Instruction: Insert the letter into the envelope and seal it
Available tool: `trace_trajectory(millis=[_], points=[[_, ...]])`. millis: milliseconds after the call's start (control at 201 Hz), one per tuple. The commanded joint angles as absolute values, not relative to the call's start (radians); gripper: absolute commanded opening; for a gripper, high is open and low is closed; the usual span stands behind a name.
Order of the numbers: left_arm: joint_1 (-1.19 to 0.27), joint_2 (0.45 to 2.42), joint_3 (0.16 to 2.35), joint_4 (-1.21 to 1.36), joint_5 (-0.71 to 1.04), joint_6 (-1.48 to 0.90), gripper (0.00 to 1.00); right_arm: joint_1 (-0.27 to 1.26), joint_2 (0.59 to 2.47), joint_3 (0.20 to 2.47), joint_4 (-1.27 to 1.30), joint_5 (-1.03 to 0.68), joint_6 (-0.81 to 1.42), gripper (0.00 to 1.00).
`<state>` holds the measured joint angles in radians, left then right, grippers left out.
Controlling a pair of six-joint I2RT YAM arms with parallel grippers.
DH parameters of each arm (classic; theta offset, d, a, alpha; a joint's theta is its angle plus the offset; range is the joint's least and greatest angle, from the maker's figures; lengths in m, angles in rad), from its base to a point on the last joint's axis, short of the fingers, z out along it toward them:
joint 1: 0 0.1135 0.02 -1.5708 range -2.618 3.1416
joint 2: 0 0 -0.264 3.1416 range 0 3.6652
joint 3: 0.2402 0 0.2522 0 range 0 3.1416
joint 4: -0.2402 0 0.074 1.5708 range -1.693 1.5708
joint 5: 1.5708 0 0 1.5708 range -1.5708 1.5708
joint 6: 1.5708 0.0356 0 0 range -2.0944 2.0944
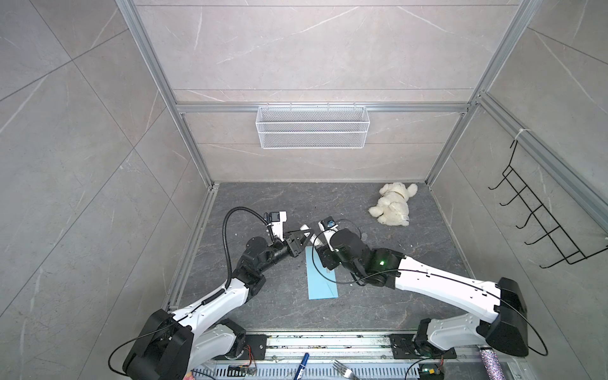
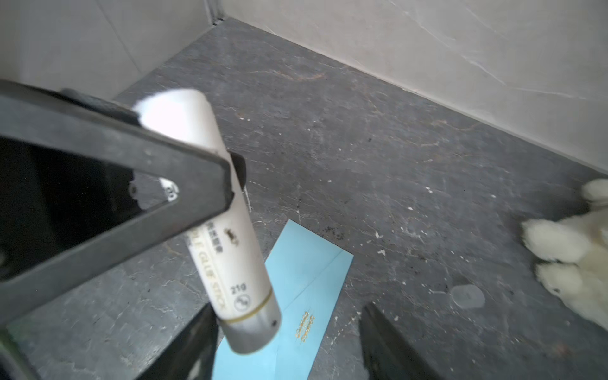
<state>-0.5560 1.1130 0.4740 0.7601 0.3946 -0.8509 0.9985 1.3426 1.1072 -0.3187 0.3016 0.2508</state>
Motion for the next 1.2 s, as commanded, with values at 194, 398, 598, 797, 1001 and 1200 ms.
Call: trace_trajectory(millis=[194,398,598,797,1001,1200], points=[[-0.552,1.100,0.504,0.743,0.432,-0.822,0.00,0.805,1.205,0.974,-0.138,-0.350,0.366,0.88],[-0.552,1.113,0.533,0.743,0.495,-0.836,0.00,0.743,1.222,0.941,-0.093,-0.486,0.382,0.83],[-0.552,1.123,0.556,0.729,0.539,-0.840,0.00,0.732,1.248,0.939,-0.089,-0.501,0.355,0.76],[-0.551,1.130,0.566,0.730,0.548,-0.848,0.00,0.732,1.259,0.926,-0.090,-0.497,0.319,0.70],[-0.551,1.145,0.570,0.746,0.551,-0.860,0.00,0.731,1.272,0.916,-0.083,-0.497,0.310,0.62],[-0.552,1.170,0.568,0.781,0.560,-0.884,0.00,0.730,1.288,0.915,-0.053,-0.495,0.315,0.58]])
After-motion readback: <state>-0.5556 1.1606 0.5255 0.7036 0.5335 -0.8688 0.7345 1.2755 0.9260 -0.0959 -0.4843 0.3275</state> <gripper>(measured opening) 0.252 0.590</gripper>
